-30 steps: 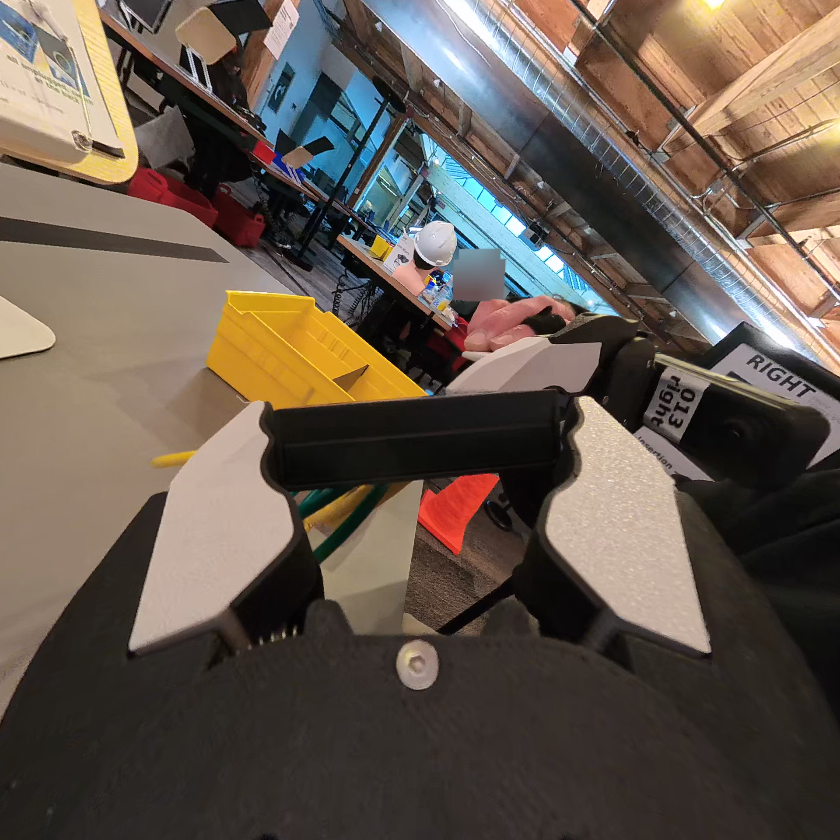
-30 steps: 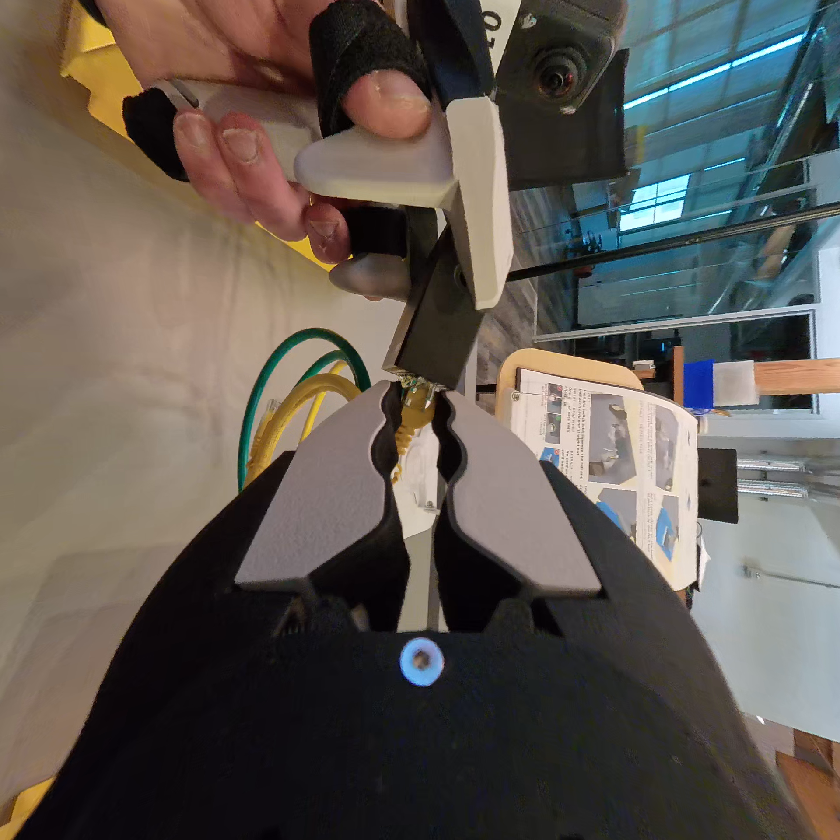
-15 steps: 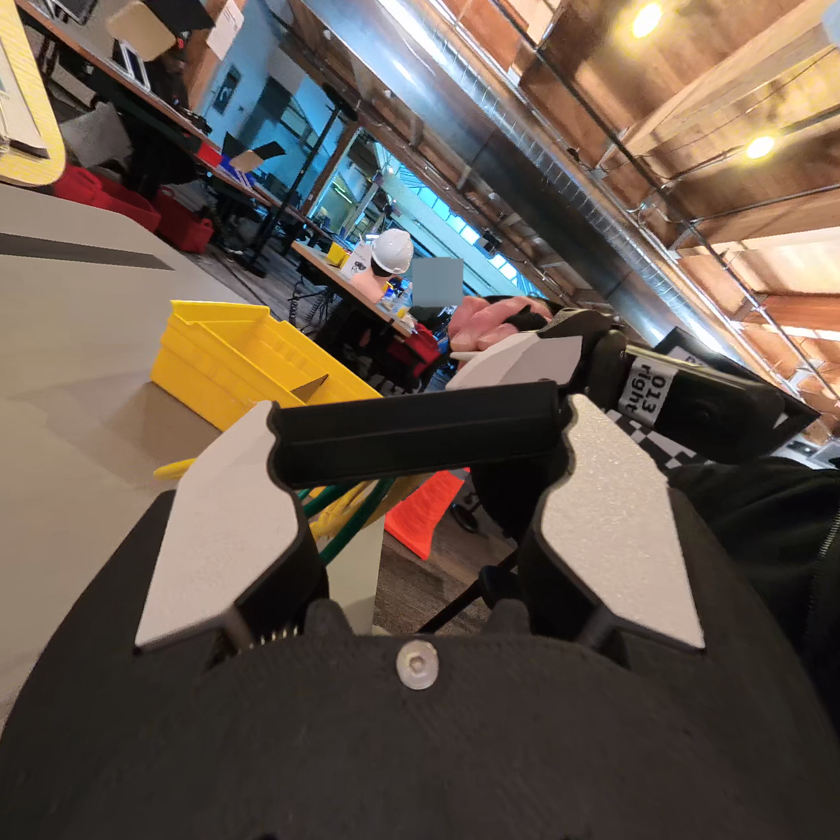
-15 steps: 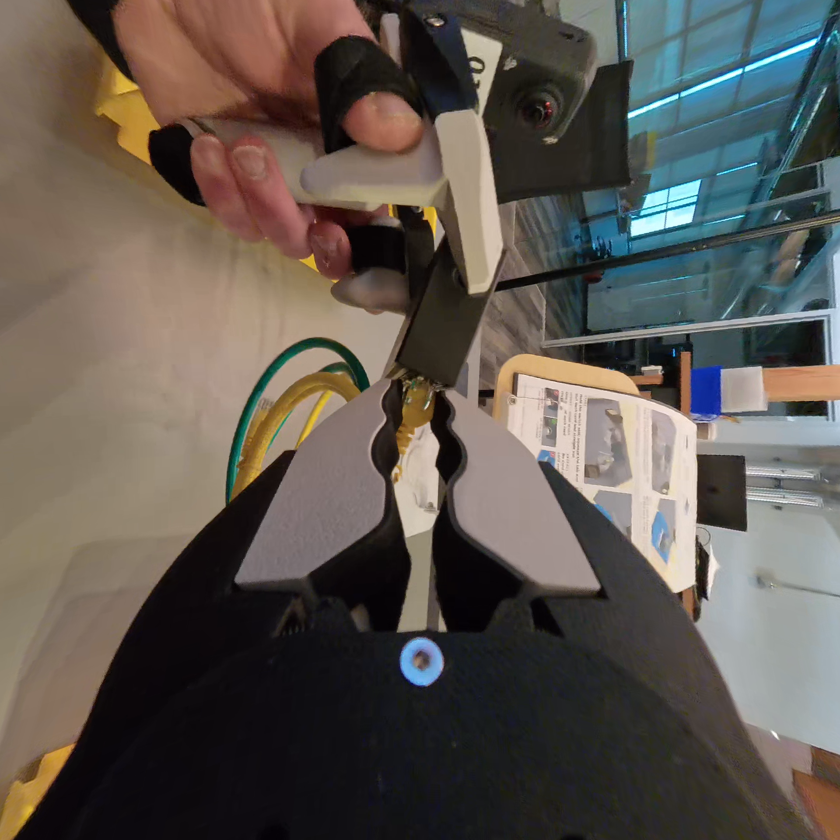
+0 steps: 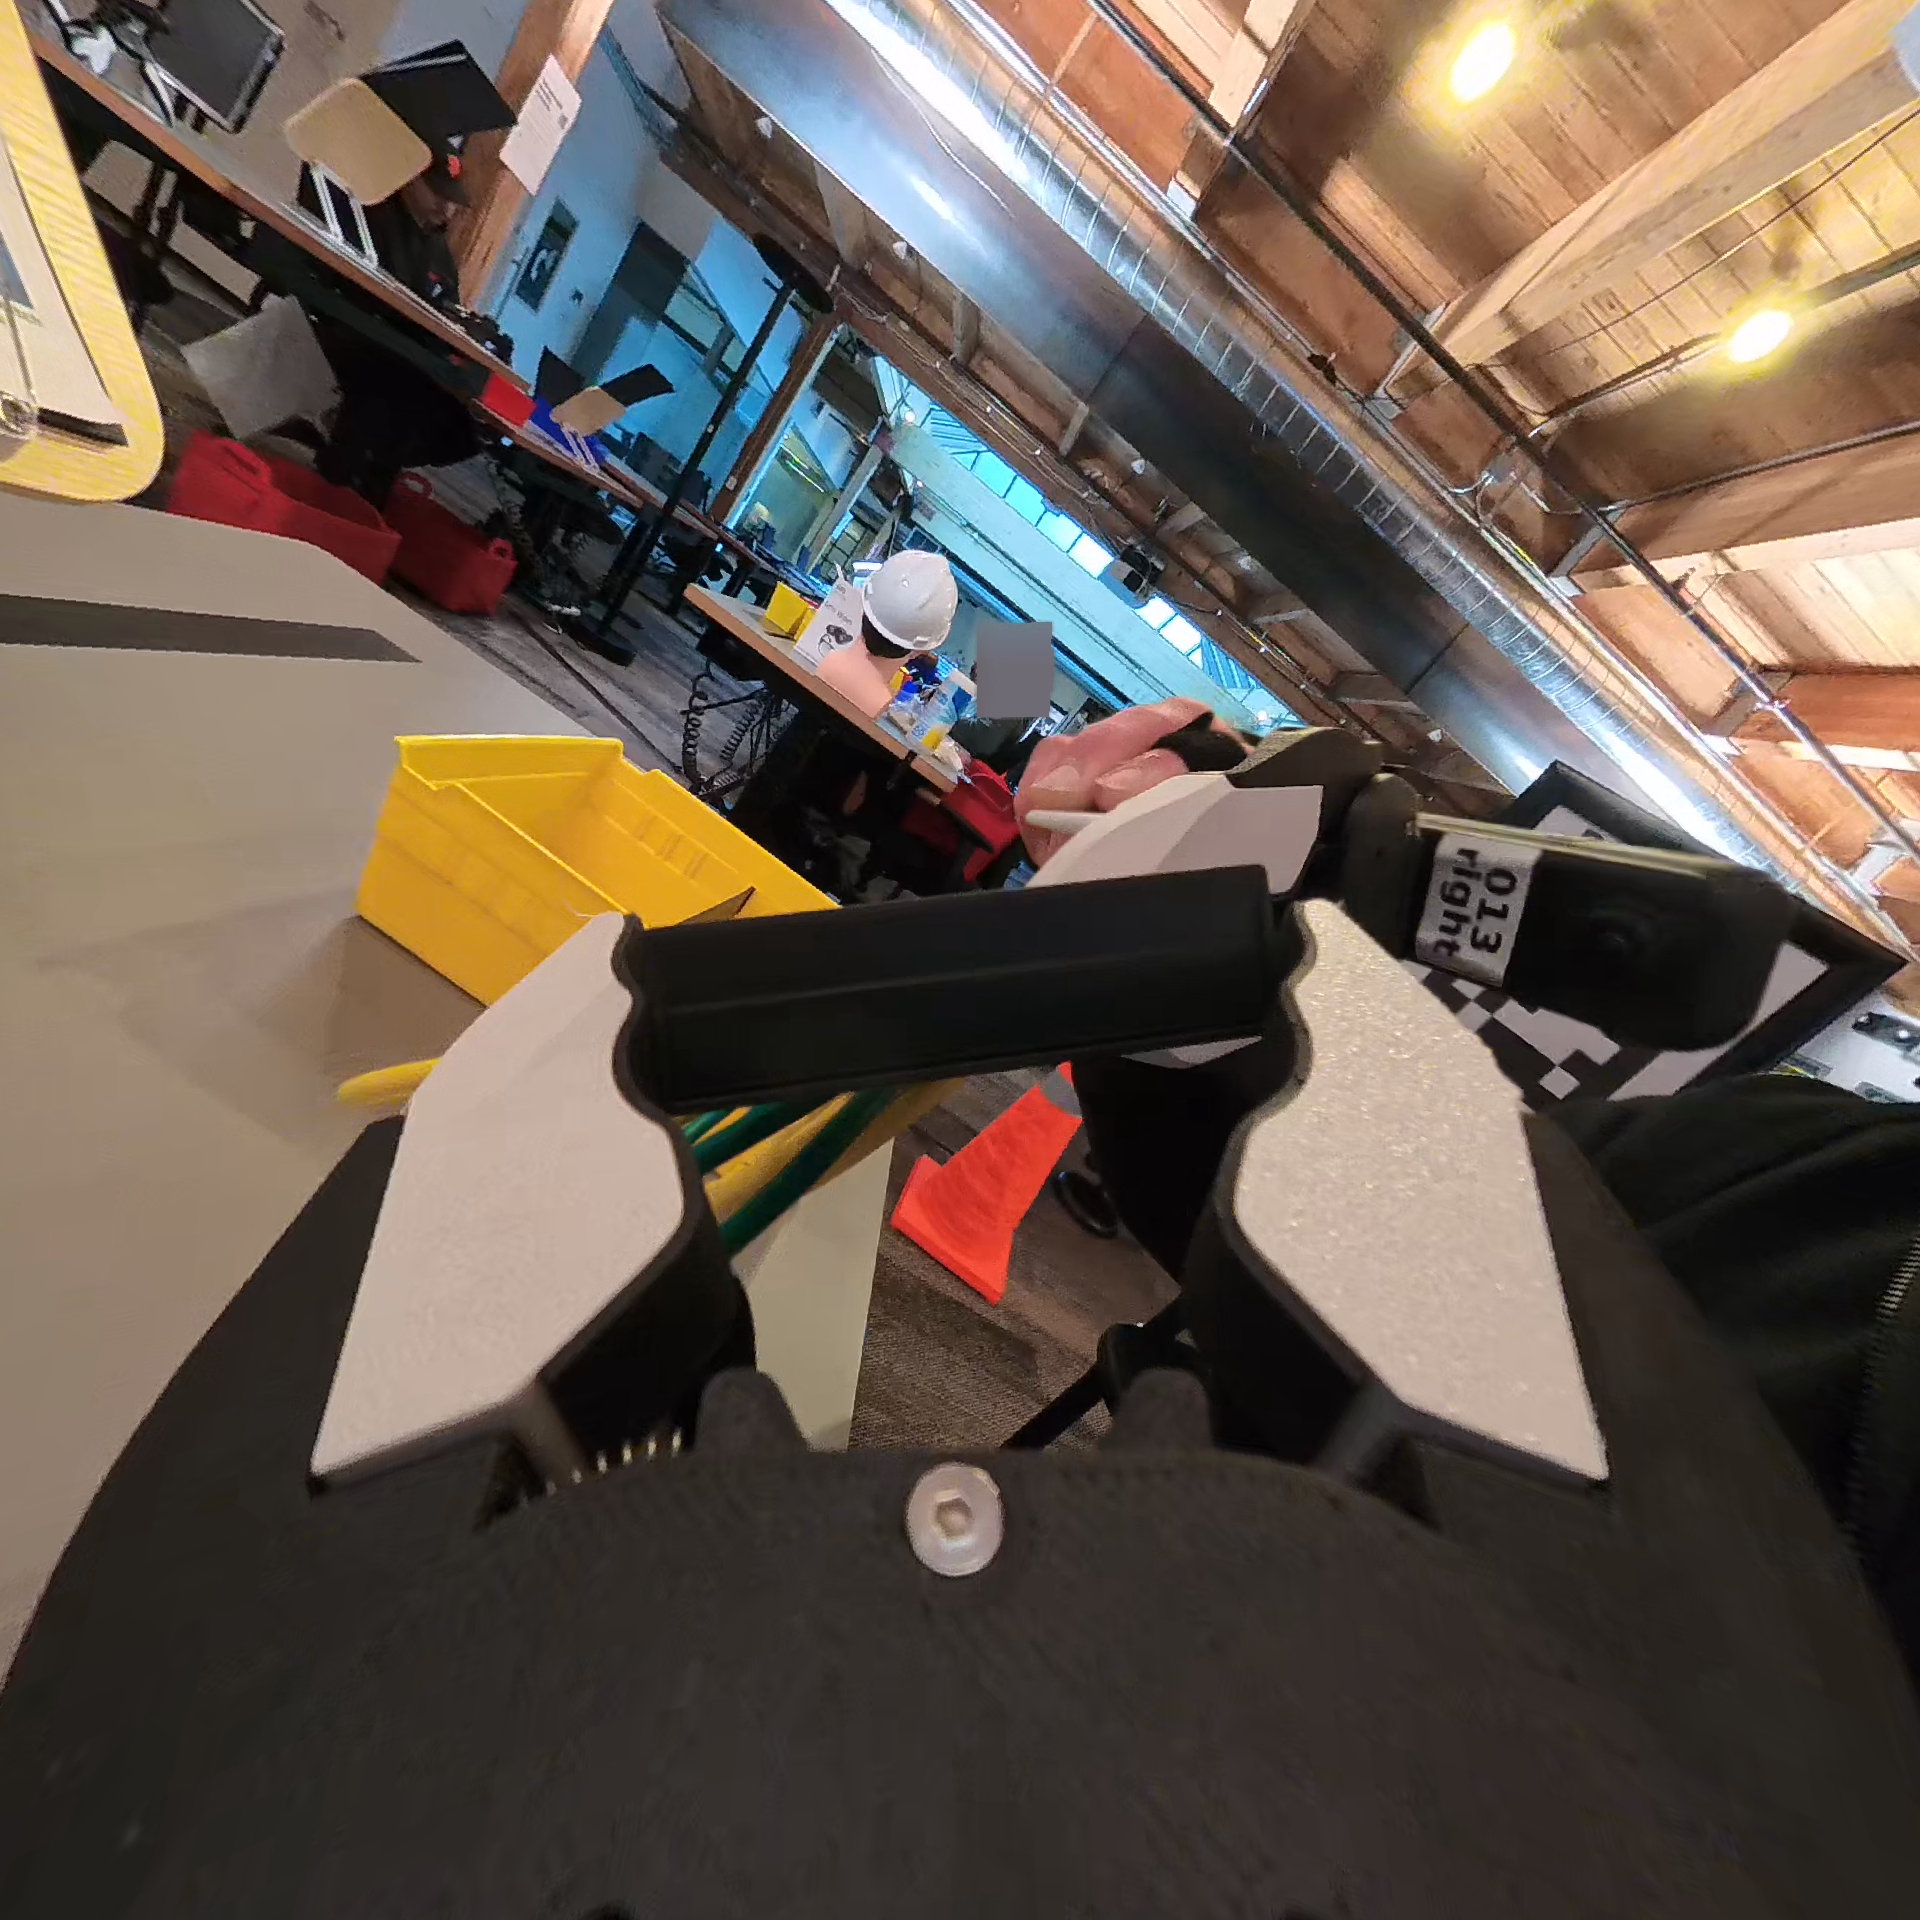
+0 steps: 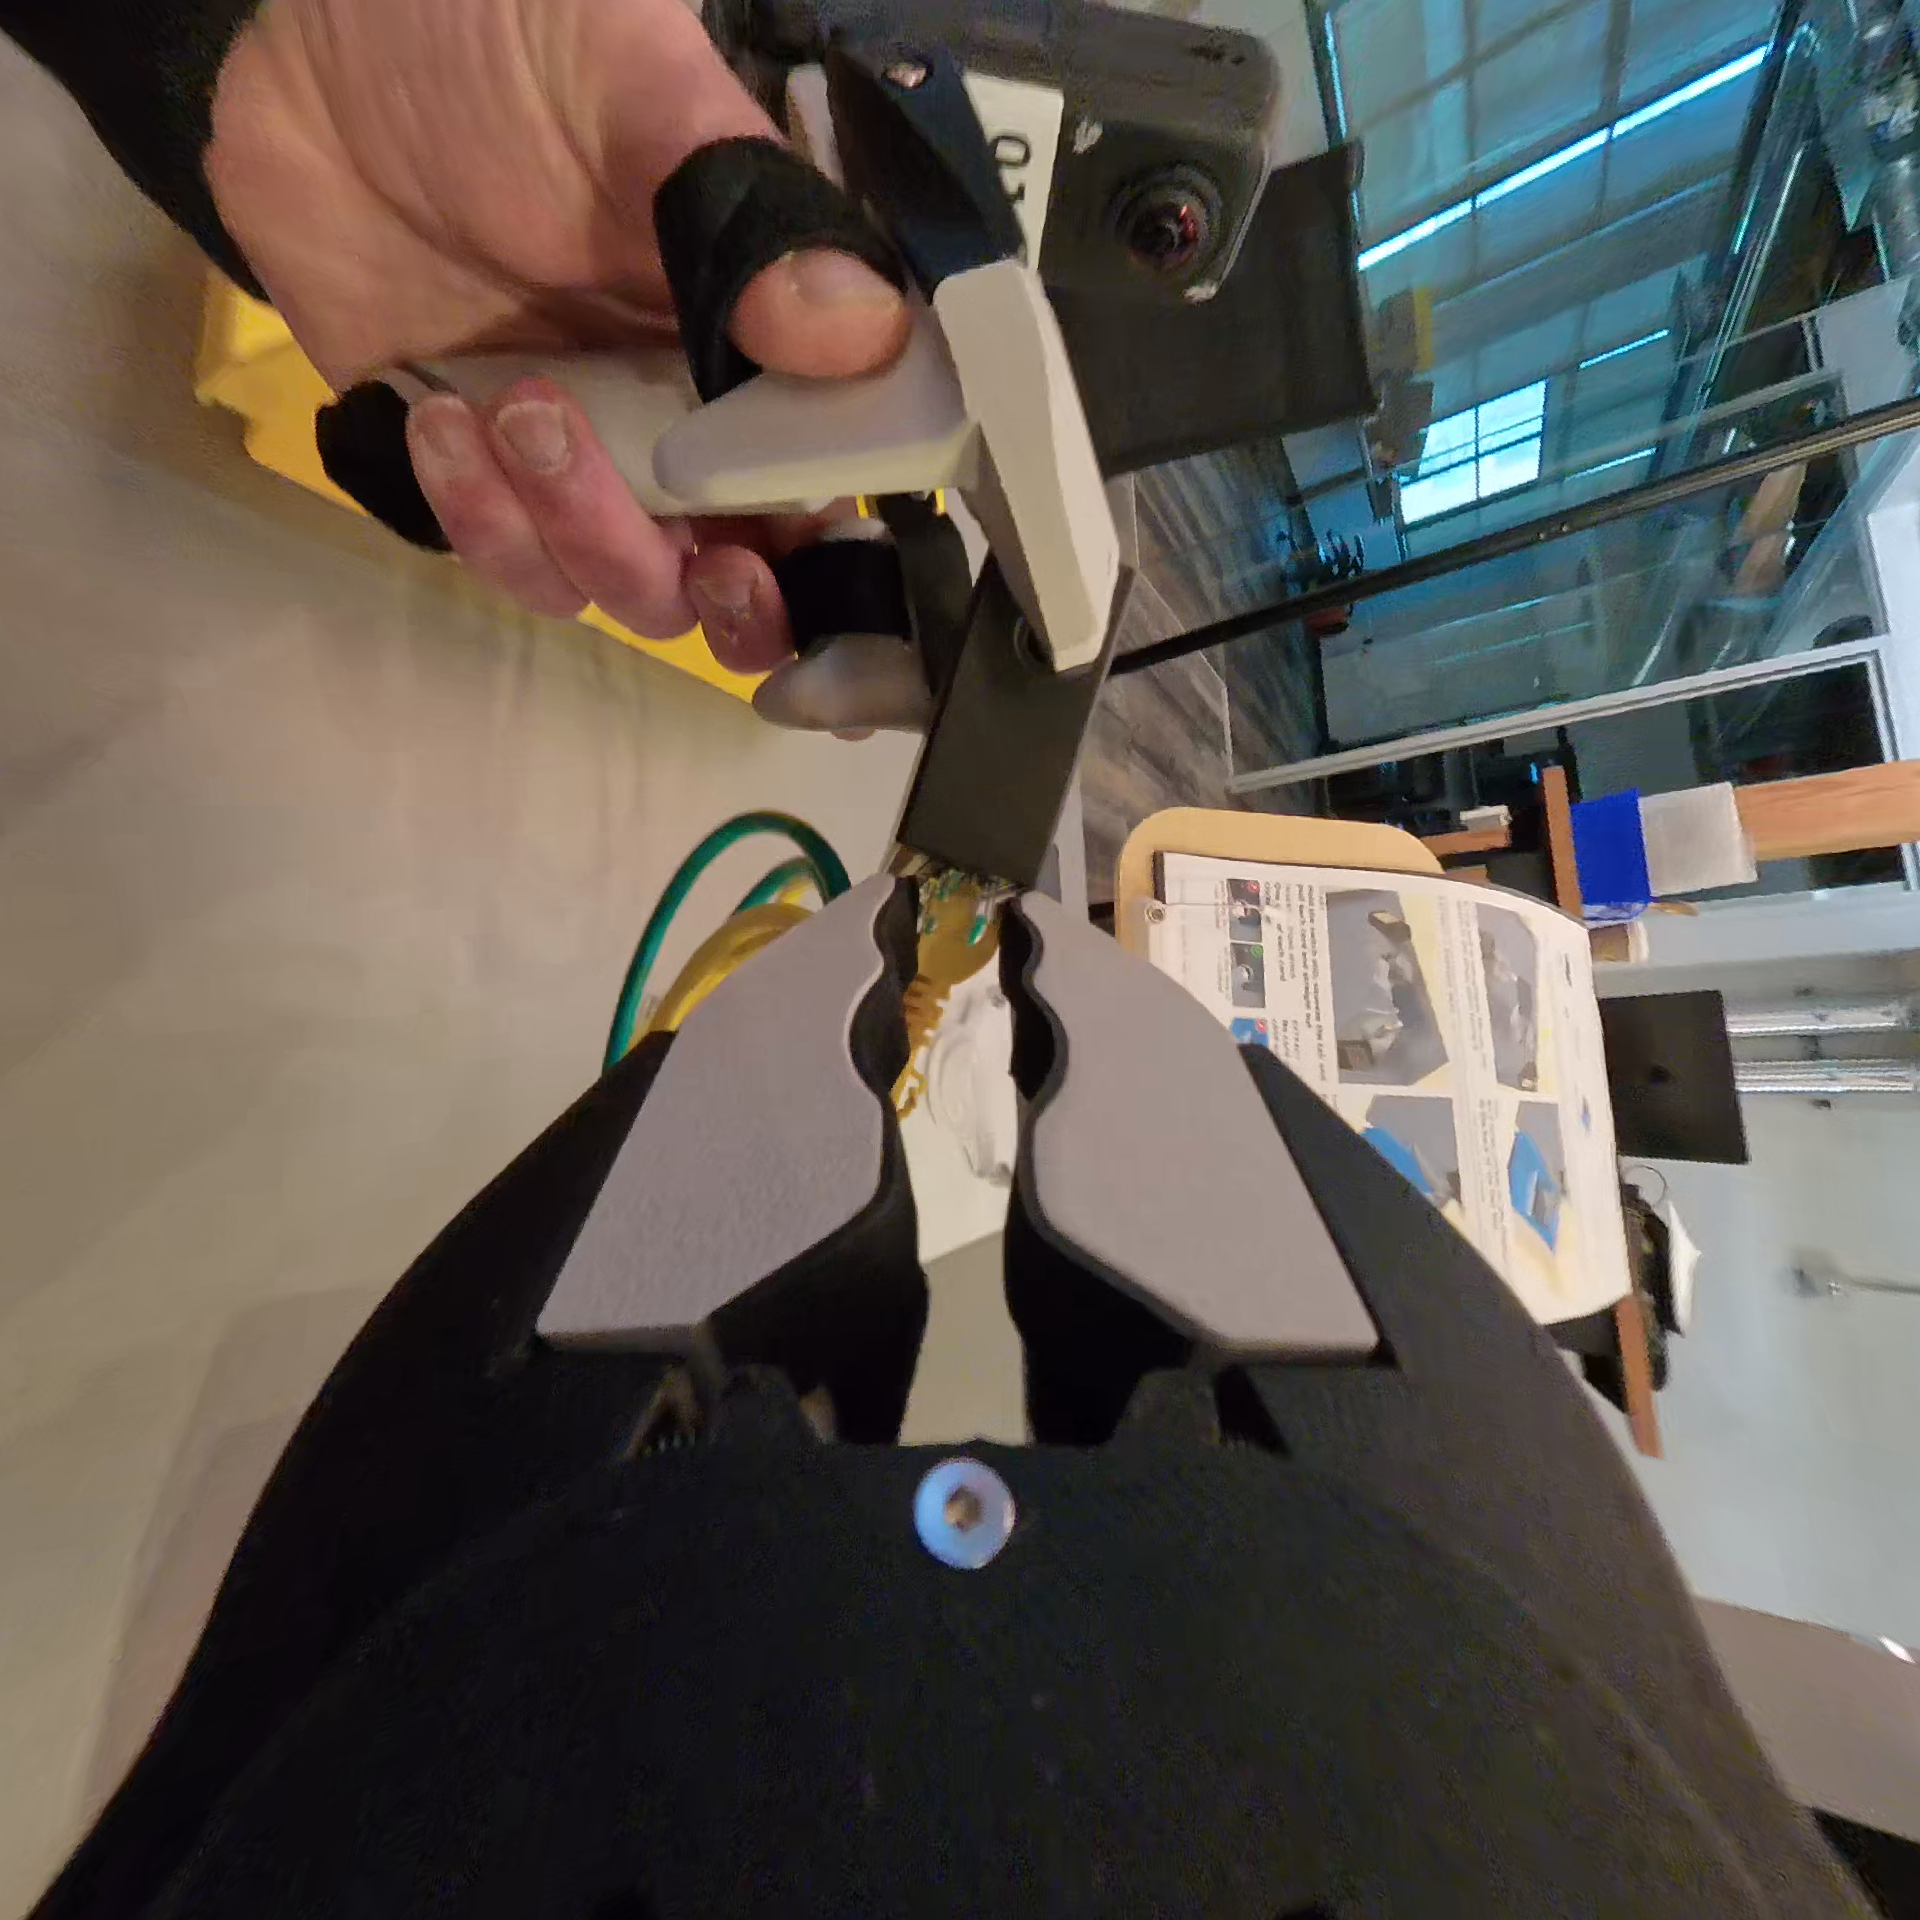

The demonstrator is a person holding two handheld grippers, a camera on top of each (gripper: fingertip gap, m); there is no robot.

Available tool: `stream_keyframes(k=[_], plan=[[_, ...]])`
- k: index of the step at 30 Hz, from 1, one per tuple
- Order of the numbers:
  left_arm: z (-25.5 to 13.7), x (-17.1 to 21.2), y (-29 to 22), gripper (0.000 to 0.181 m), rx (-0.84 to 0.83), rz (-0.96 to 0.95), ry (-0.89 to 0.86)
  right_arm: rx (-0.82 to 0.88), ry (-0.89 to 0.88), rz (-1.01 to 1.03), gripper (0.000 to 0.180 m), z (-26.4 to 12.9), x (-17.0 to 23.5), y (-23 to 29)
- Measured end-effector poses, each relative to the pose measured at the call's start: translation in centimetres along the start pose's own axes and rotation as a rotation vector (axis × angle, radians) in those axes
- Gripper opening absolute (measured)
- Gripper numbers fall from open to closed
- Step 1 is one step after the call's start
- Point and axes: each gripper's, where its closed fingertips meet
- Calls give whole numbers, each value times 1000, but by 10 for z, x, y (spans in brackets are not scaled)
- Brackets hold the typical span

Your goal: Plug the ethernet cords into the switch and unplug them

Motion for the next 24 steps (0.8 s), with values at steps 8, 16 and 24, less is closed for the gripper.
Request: stream_keyframes(k=[8, 16, 24], plan=[[-5, -3, 9, 110, -13, -35, -23, -22, -36, 51, 16, 0, -8, 9], [-4, -2, 12, 110, -36, -45, -47, -23, -17, 132, 22, 1, -3, 14], [-4, -2, 15, 109, -64, -48, -65, -59, 3, 240, 24, 6, -9, 32]])
Point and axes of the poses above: each gripper's, where its closed fingertips meet, z out along the fingers, x out of its underside, y = z × x across the jaws
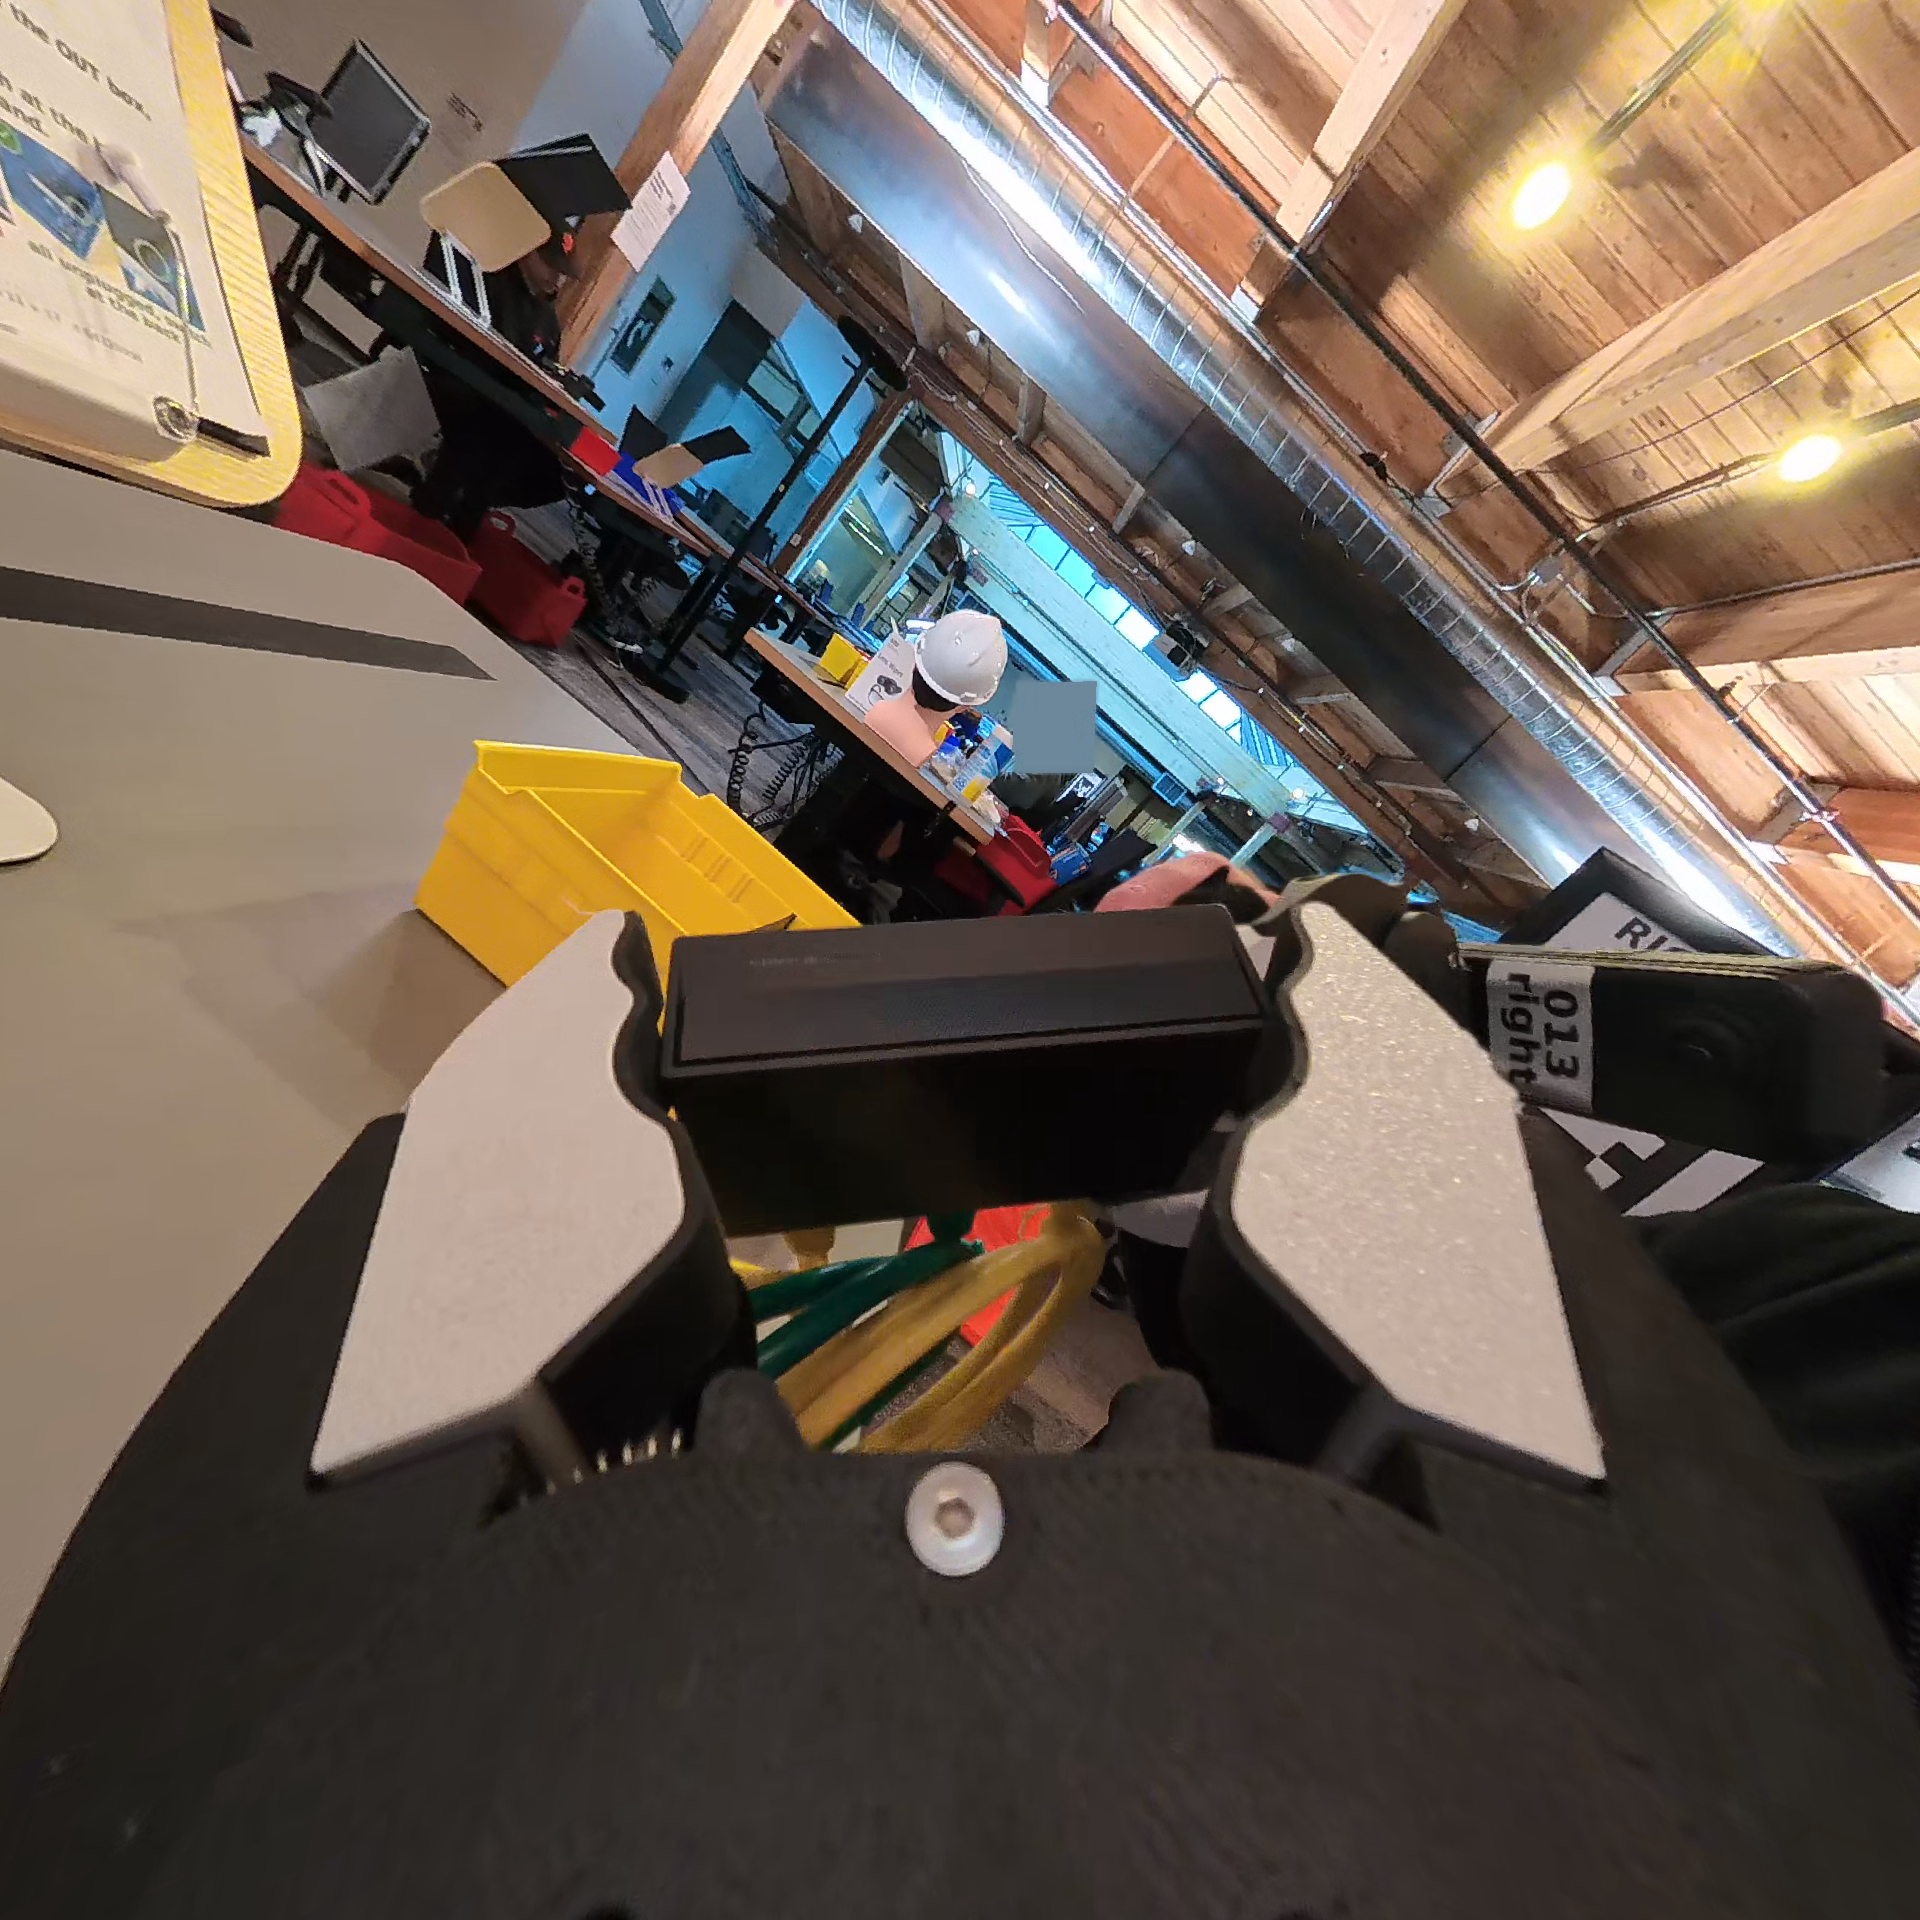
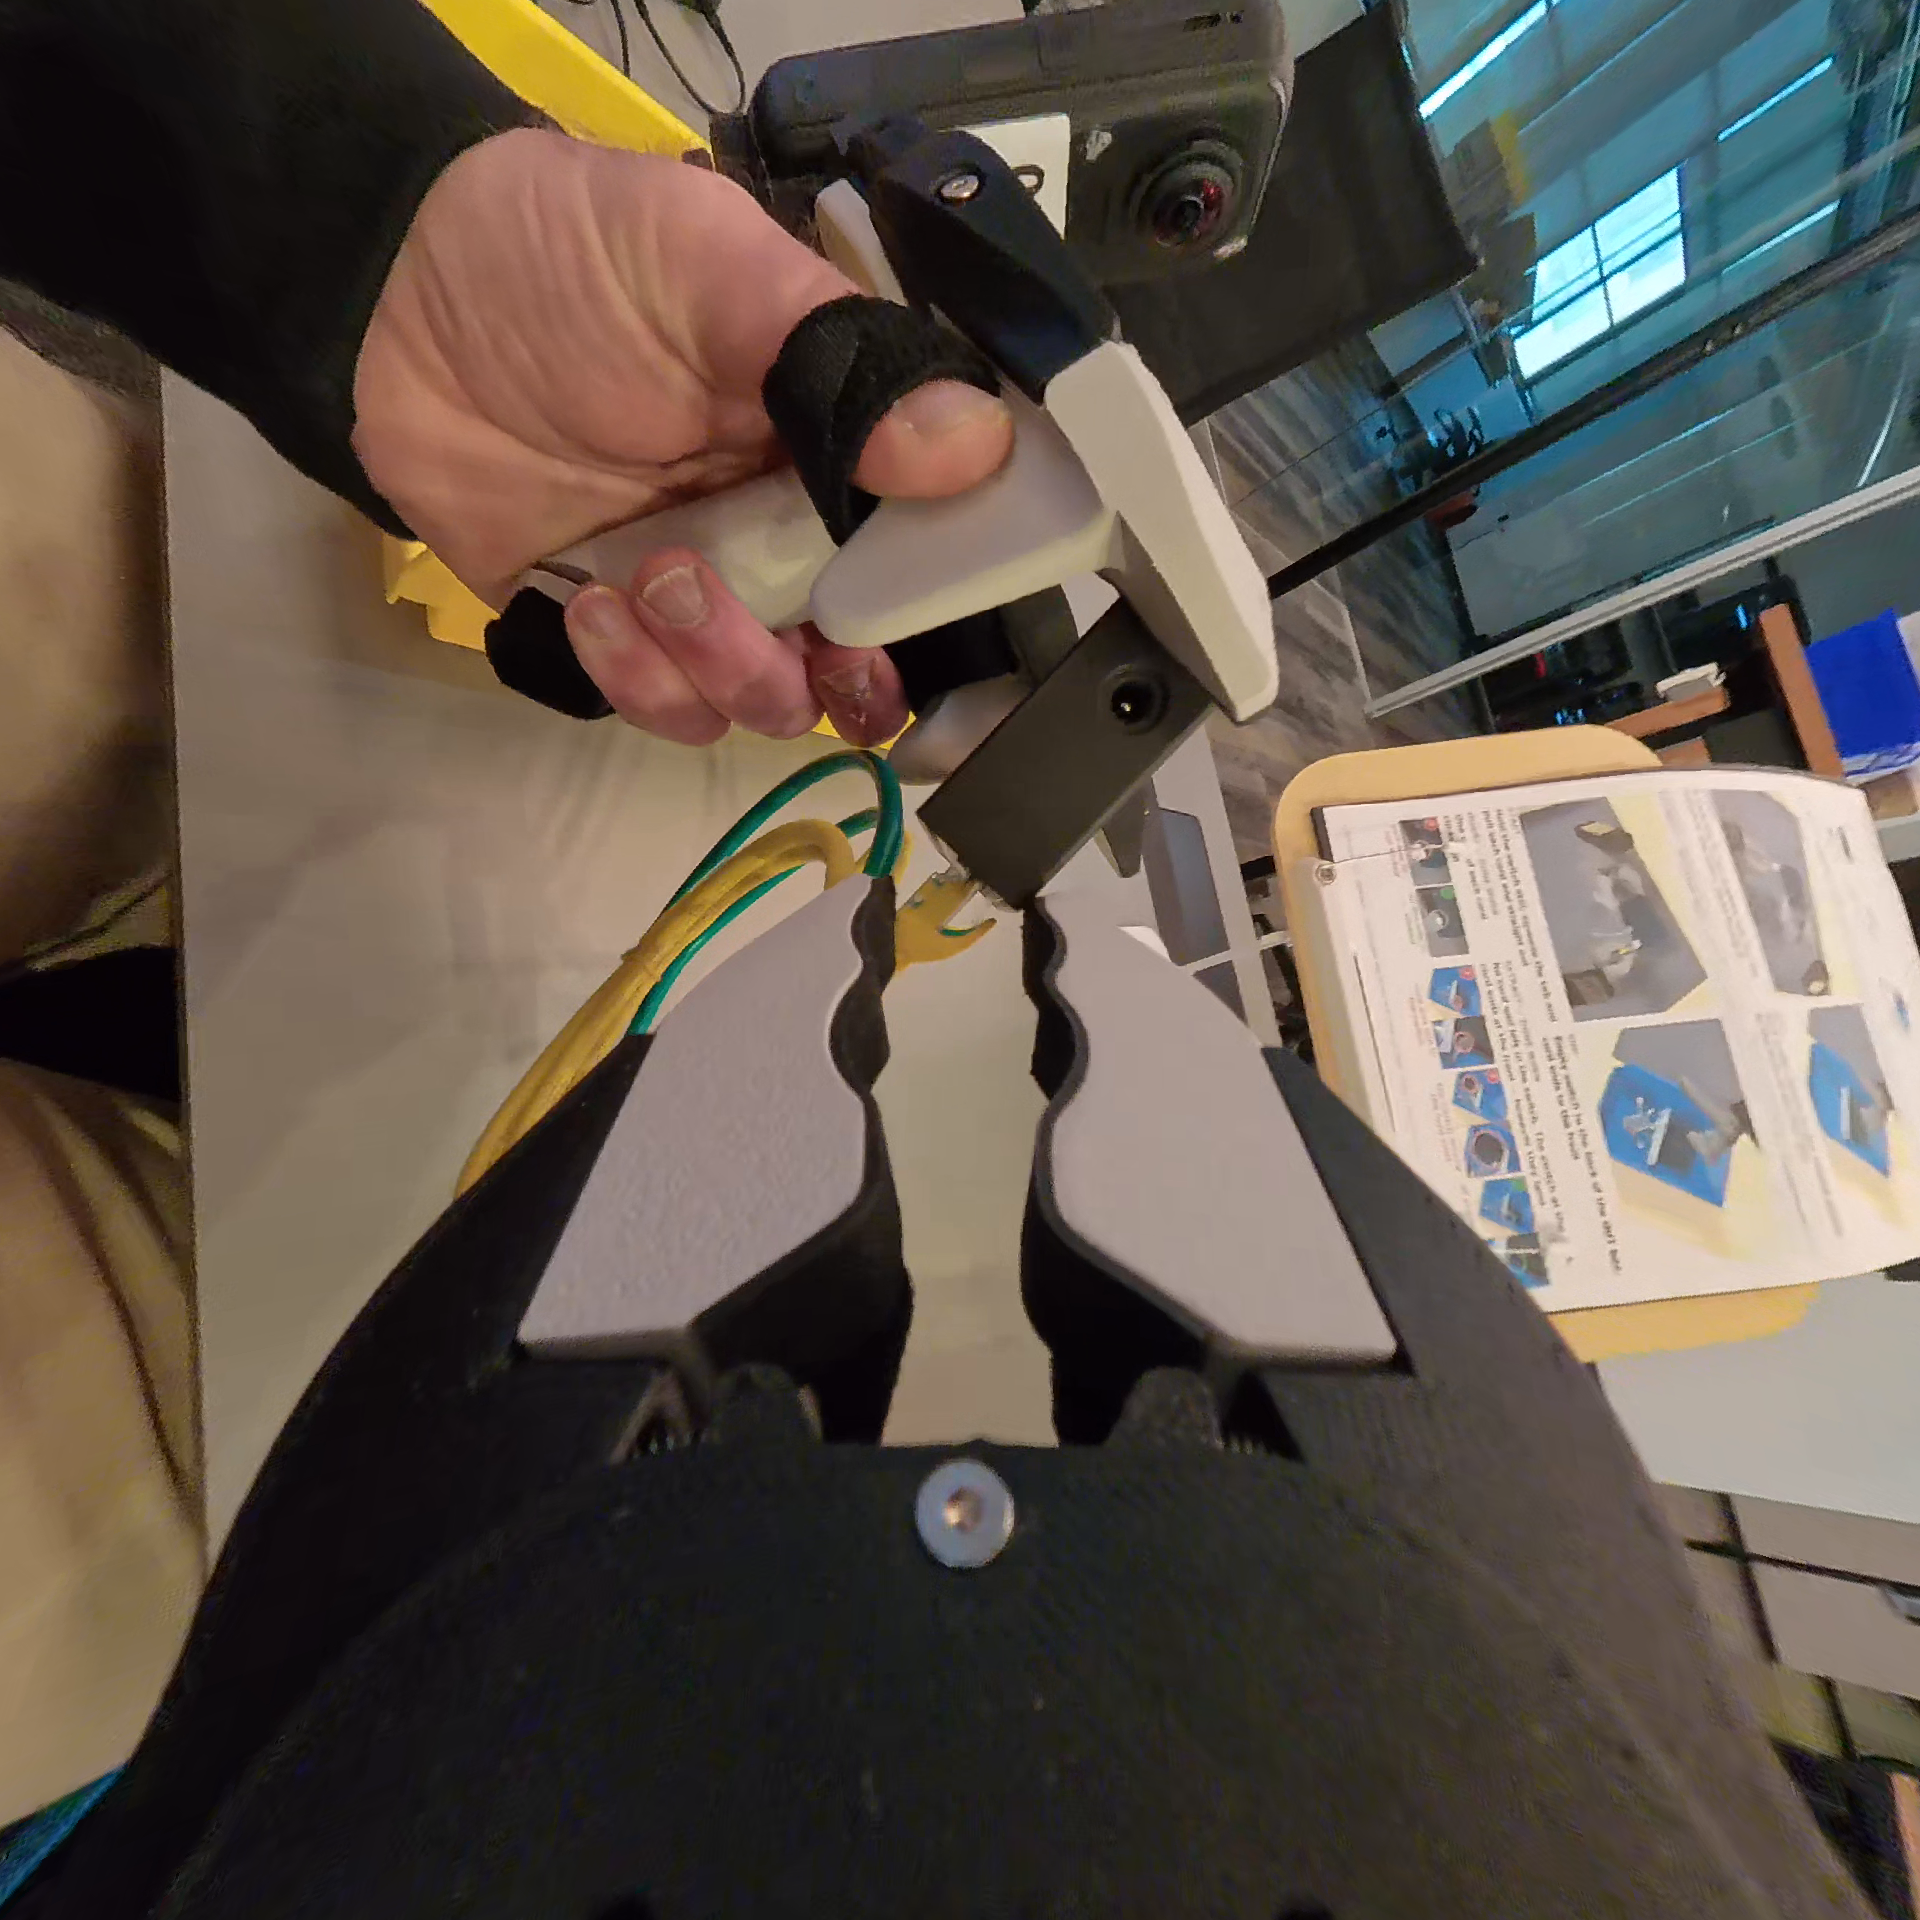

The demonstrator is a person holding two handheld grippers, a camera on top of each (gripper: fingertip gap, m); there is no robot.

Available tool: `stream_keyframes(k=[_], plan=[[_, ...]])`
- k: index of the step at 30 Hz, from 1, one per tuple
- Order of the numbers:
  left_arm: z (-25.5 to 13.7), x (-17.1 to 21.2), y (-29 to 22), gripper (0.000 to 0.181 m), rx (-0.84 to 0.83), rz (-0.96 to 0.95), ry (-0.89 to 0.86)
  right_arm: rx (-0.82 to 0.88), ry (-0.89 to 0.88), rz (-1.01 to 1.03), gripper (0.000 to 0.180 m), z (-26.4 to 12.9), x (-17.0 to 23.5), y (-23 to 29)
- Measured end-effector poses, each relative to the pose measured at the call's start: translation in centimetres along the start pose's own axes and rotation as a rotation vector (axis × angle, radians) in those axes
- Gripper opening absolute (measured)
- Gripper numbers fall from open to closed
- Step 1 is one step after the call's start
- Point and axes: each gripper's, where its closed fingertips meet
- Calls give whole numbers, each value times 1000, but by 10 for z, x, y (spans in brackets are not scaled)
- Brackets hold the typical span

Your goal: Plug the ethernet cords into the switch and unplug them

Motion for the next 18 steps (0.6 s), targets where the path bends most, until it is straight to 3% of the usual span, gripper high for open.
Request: stream_keyframes(k=[8, 18], plan=[[-2, -1, 8, 109, -43, -2, -20, 11, 72, 175, 32, 6, 12, 6], [-1, 0, 7, 109, -35, -10, -23, -40, -80, 381, 17, 13, 7, 8]])
Point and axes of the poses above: each gripper's, where its closed fingertips meet, z out along the fingers, x out of its underside, y = z × x across the jaws
